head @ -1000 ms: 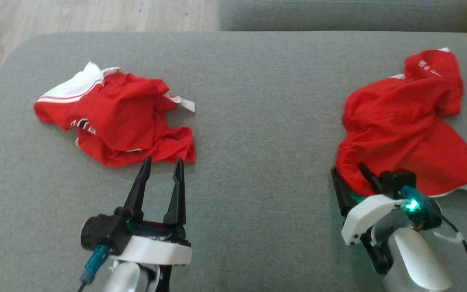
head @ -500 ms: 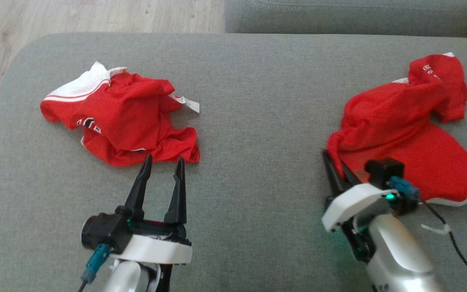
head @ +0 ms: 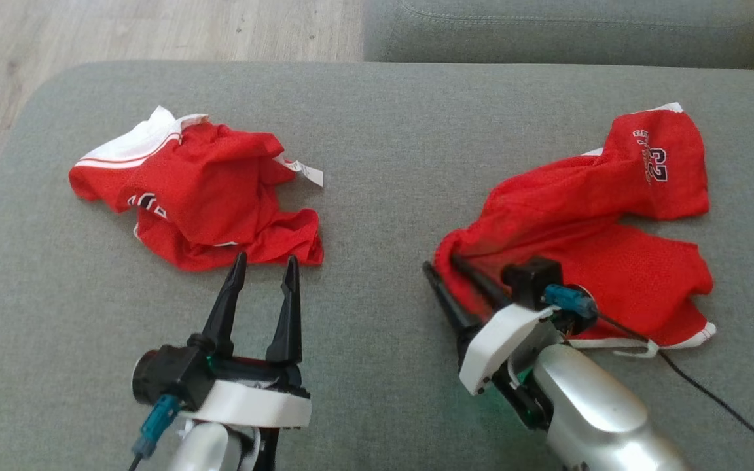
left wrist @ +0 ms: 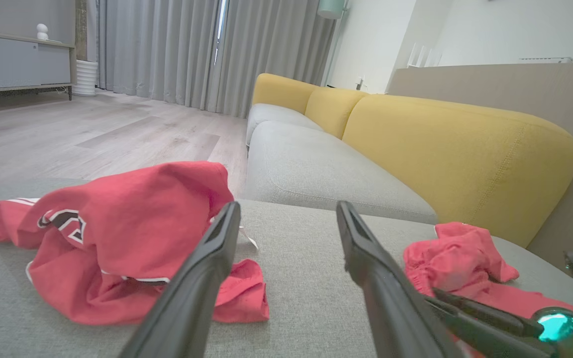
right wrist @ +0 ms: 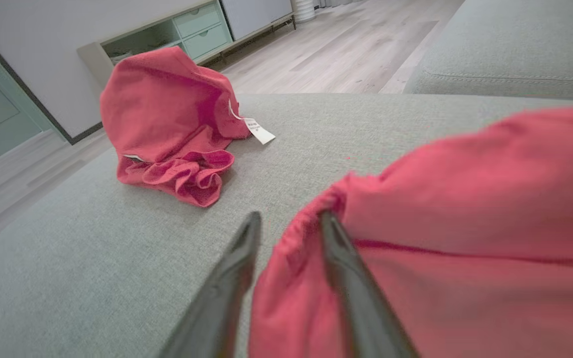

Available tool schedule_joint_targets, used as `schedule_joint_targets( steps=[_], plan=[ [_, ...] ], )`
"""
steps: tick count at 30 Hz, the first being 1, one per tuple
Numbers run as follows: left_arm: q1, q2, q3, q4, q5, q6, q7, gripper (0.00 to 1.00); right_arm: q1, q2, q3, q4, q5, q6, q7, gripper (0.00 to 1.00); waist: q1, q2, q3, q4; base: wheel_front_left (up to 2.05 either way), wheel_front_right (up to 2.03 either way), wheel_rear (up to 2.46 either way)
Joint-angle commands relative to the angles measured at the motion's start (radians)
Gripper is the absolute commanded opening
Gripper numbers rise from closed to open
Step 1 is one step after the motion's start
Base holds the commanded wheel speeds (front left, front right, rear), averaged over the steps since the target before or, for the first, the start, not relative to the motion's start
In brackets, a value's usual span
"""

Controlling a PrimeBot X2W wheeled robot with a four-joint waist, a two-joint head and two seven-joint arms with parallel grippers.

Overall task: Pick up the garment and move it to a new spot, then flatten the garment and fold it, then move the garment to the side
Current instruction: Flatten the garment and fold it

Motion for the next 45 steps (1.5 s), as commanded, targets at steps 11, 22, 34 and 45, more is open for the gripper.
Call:
schedule_joint_targets(
  steps=[11,22,34,45],
  plan=[
    [-0.017,-0.001,0.049,-0.047,-0.003,0.013,-0.010,1.00,-0.043,-0.055,-0.162,-0.020,-0.068,-0.001,-0.072,1.00,0.0000,-0.0001,-0.007,-0.051,0.00,0.00,0.00],
    [-0.013,-0.001,0.066,-0.057,0.005,0.004,-0.010,1.00,0.247,-0.054,-0.523,-0.347,-0.248,-0.001,-0.084,1.00,0.0000,-0.0001,-0.017,-0.112,0.00,0.00,0.00],
    [-0.018,-0.001,0.061,-0.050,0.007,-0.005,-0.010,1.00,0.346,0.000,-0.645,-0.353,-0.357,-0.001,-0.074,1.00,0.0000,-0.0001,-0.009,-0.126,0.00,0.00,0.00],
    [-0.030,-0.001,0.048,-0.043,0.012,-0.010,-0.010,1.00,0.257,0.006,-0.827,-0.184,-0.429,-0.001,0.004,1.00,0.0000,-0.0001,0.022,-0.099,0.00,0.00,0.00]
  ],
)
